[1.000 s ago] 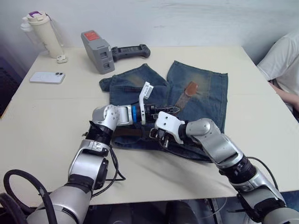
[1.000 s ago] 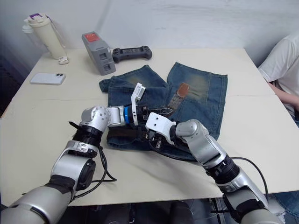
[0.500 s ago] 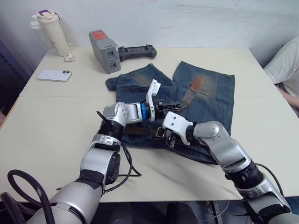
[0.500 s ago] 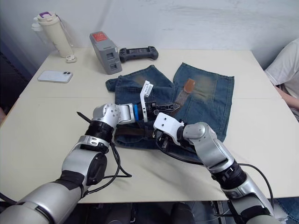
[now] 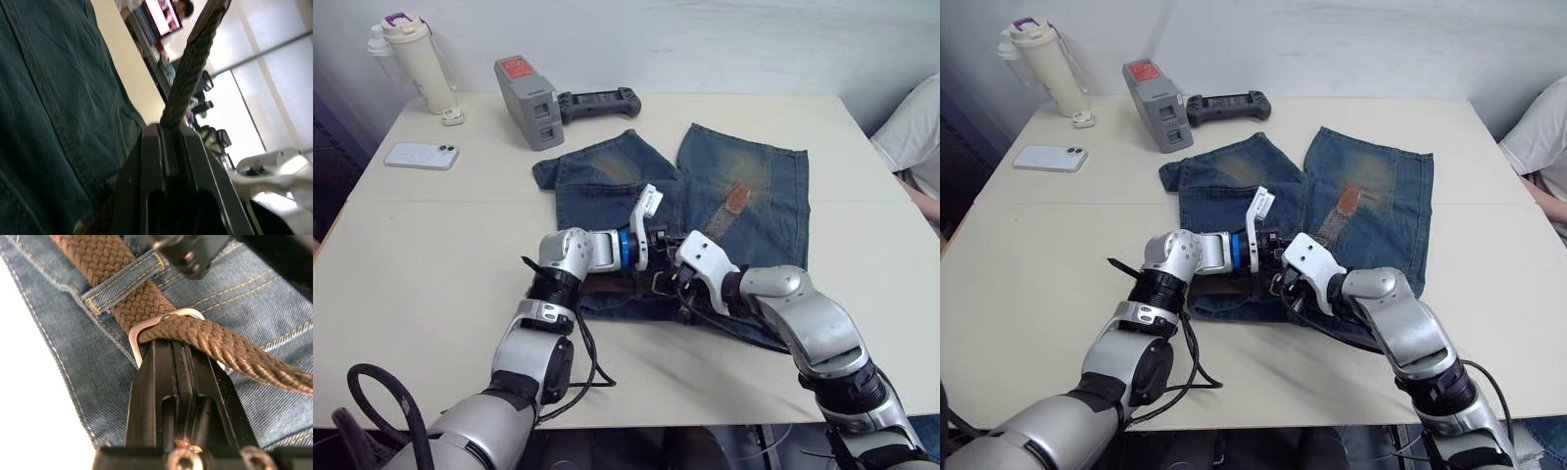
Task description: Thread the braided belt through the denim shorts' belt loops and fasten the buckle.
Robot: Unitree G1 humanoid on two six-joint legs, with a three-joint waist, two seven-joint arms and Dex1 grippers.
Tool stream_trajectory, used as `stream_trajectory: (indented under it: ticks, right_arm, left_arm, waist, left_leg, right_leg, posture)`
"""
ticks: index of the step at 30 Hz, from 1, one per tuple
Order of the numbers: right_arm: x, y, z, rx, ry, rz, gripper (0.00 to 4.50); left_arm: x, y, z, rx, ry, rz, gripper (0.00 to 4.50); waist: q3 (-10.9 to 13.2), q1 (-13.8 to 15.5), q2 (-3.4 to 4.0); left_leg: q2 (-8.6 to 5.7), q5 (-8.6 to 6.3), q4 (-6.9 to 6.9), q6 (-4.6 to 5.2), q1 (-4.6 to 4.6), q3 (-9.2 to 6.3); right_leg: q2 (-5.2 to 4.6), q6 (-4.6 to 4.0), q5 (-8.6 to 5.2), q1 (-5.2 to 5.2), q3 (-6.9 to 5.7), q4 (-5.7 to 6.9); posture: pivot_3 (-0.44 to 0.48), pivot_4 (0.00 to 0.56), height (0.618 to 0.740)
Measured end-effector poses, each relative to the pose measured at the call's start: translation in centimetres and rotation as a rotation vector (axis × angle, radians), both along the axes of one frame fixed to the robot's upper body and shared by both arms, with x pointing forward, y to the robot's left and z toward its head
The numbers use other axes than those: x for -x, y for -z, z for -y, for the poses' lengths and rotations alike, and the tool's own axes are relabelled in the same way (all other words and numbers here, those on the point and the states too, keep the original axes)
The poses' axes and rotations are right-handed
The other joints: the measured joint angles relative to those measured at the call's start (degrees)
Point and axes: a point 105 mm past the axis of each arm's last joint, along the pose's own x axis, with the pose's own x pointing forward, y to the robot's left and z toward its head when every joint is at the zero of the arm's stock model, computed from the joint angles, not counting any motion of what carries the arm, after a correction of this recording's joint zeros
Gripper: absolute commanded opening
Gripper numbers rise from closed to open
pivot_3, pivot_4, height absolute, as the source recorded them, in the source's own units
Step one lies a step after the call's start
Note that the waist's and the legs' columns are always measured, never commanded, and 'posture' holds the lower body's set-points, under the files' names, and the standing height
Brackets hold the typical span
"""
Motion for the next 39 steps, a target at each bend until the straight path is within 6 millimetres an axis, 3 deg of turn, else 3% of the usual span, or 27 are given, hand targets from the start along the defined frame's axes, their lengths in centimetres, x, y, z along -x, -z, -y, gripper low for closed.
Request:
stream_trajectory:
  ticks: [16,24,30,39]
  right_arm:
    - [1.6,-1.4,3.8,0.055,0.133,-0.07,0.04]
    - [2.5,-3.2,7.8,0.16,0.195,-0.046,0.04]
    - [2.9,-4.4,10.7,0.183,0.286,-0.022,0.04]
    - [2.9,-6.1,12.7,0.179,0.372,0.048,0.04]
  left_arm:
    - [0.7,0.3,0.9,-0.021,0.042,0.005,0.0]
    - [0.7,0.4,0.8,-0.027,0.046,0.002,0.0]
    - [1.2,2.1,1.6,-0.167,0.078,0.101,0.0]
    - [2.1,3.5,2.6,-0.271,0.113,0.233,0.0]
  waist:
    - [0.1,-1.1,0.19]
    - [0.2,-1.5,0.22]
    - [0.2,-1.5,0.22]
    - [0.2,-1.5,0.23]
  left_leg:
    - [0.03,0.02,-0.06,-0.03,0.0,0.09]
    - [0.03,0.02,-0.05,-0.02,0.0,0.09]
    - [0.03,0.02,-0.04,-0.02,0.0,0.1]
    - [0.03,0.03,0.01,-0.03,0.02,0.1]
  right_leg:
    - [0.0,0.0,0.0,-0.13,0.02,-0.01]
    - [0.0,0.0,0.0,-0.13,0.03,-0.02]
    - [0.0,0.0,0.0,-0.13,0.05,-0.03]
    - [0.0,0.0,0.0,-0.13,0.09,-0.07]
  posture:
    - [0.0,0.15,0.74]
    - [0.0,0.15,0.74]
    - [0.0,0.15,0.74]
    - [0.0,0.15,0.74]
